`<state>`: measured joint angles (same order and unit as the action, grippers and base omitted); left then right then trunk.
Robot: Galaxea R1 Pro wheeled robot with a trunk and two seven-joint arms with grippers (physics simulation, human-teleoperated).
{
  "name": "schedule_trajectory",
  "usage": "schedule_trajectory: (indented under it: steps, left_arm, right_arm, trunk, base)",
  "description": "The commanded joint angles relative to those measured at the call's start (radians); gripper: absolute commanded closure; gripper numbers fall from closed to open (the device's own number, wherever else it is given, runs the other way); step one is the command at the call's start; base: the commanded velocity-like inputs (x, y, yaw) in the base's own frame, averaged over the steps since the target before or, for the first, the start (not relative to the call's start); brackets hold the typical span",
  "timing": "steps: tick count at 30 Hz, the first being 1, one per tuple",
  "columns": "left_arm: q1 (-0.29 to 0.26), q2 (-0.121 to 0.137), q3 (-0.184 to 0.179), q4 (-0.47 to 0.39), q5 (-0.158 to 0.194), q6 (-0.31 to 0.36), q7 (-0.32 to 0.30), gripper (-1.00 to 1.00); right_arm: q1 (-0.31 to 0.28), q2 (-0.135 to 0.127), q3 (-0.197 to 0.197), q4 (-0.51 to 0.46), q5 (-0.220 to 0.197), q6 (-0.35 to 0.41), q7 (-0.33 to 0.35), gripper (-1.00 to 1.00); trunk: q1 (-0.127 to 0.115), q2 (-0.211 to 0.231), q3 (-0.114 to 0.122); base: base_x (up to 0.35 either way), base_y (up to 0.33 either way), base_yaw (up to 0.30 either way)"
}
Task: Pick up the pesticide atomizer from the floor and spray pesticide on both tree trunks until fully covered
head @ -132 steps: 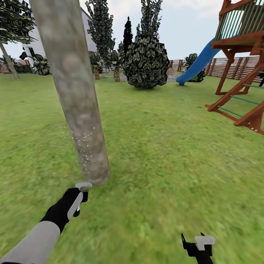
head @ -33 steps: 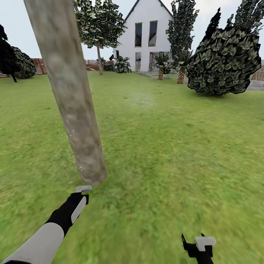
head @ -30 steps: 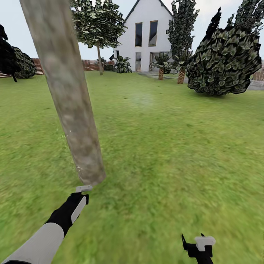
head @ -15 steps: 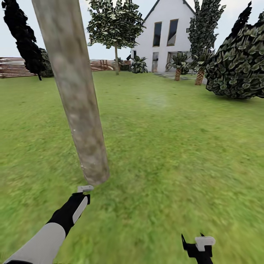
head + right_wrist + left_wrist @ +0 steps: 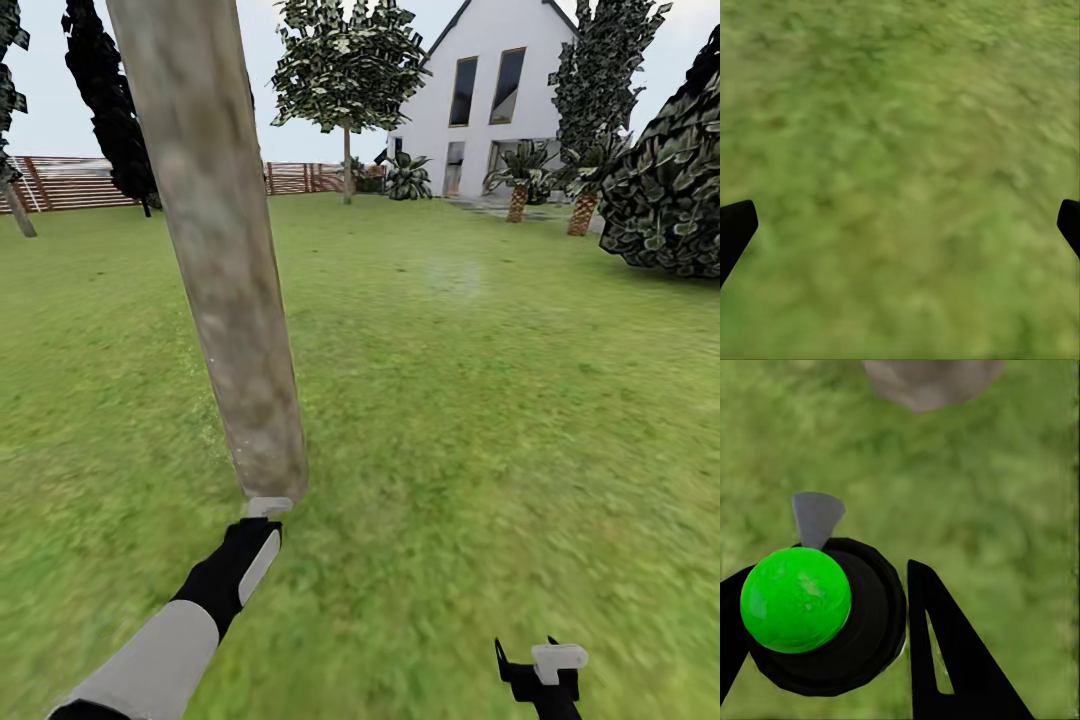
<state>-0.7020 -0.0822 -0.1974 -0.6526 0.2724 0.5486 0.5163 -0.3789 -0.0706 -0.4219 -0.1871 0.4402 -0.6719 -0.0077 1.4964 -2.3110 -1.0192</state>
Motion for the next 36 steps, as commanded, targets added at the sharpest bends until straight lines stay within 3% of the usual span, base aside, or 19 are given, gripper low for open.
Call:
schedule_trajectory:
  steps: [1,4,8,10,12,15,16,19,25,30,33,34,36]
  left_arm:
    - [-0.007,-0.014,-0.003,-0.001,-0.004,0.005,0.018,1.00]
    - [-0.048,-0.014,-0.002,0.003,-0.001,0.014,0.027,1.00]
    - [-0.056,0.101,0.007,0.005,0.010,0.037,0.021,1.00]
    - [-0.052,0.125,0.007,0.004,0.012,0.039,0.015,1.00]
    - [-0.049,0.109,0.004,0.001,0.012,0.042,0.015,1.00]
    - [-0.055,0.023,0.000,0.000,0.007,0.050,0.015,1.00]
    - [-0.056,0.005,0.000,-0.001,0.006,0.051,0.014,1.00]
    - [-0.054,-0.001,-0.002,-0.001,0.002,0.057,0.015,1.00]
    - [-0.045,0.038,-0.003,0.000,-0.002,0.074,0.017,1.00]
    - [-0.050,-0.033,-0.018,-0.002,0.000,0.075,0.016,1.00]
    - [-0.052,-0.021,-0.014,-0.002,0.000,0.095,0.014,1.00]
    - [-0.053,0.000,-0.012,-0.002,0.003,0.099,0.014,1.00]
    - [-0.055,0.078,-0.007,-0.002,0.011,0.104,0.012,1.00]
  right_arm:
    - [0.000,0.000,0.000,0.000,0.000,0.000,0.000,-1.00]
    - [0.000,0.000,0.000,0.001,0.000,0.000,0.000,-1.00]
    - [0.000,0.000,0.000,0.001,0.000,0.000,0.000,-1.00]
    - [0.000,0.000,0.000,0.001,0.000,0.000,0.000,-1.00]
    - [0.000,0.000,0.000,0.001,0.000,0.000,0.000,-1.00]
    - [0.000,0.000,0.000,0.001,0.000,0.000,0.000,-1.00]
    - [0.000,0.000,0.000,0.001,0.000,0.000,0.000,-1.00]
    - [0.000,0.000,0.000,0.001,0.000,0.000,0.000,-1.00]
    - [0.000,0.000,0.000,0.001,0.000,0.000,0.000,-1.00]
    - [0.000,0.000,0.000,0.001,0.000,0.000,0.000,-1.00]
    - [0.000,0.000,0.000,0.001,0.000,0.000,0.000,-1.00]
    - [0.000,0.000,0.000,0.001,0.001,0.000,0.000,-1.00]
    - [0.000,0.000,0.000,0.001,0.001,0.000,0.000,-1.00]
  trunk:
    - [0.000,0.000,0.000]
    - [0.000,0.000,0.000]
    - [0.000,0.000,0.000]
    - [0.000,0.000,0.000]
    - [0.000,0.000,0.000]
    - [0.000,0.000,0.000]
    - [0.000,0.000,0.000]
    - [0.000,0.000,0.000]
    - [0.000,0.000,0.000]
    - [0.000,0.000,0.000]
    - [0.000,0.000,0.000]
    - [0.000,0.000,0.000]
    - [0.000,0.000,0.000]
  base:
    - [0.000,0.000,0.000]
    - [0.000,0.000,0.000]
    - [0.000,0.000,0.000]
    - [0.000,0.000,0.000]
    - [0.000,0.000,0.000]
    - [0.000,0.000,0.000]
    - [0.000,0.000,0.000]
    - [0.024,0.000,0.000]
    - [0.245,0.000,0.000]
    - [0.008,0.000,0.000]
    - [0.000,0.000,0.000]
    - [0.000,0.000,0.000]
    - [0.000,0.000,0.000]
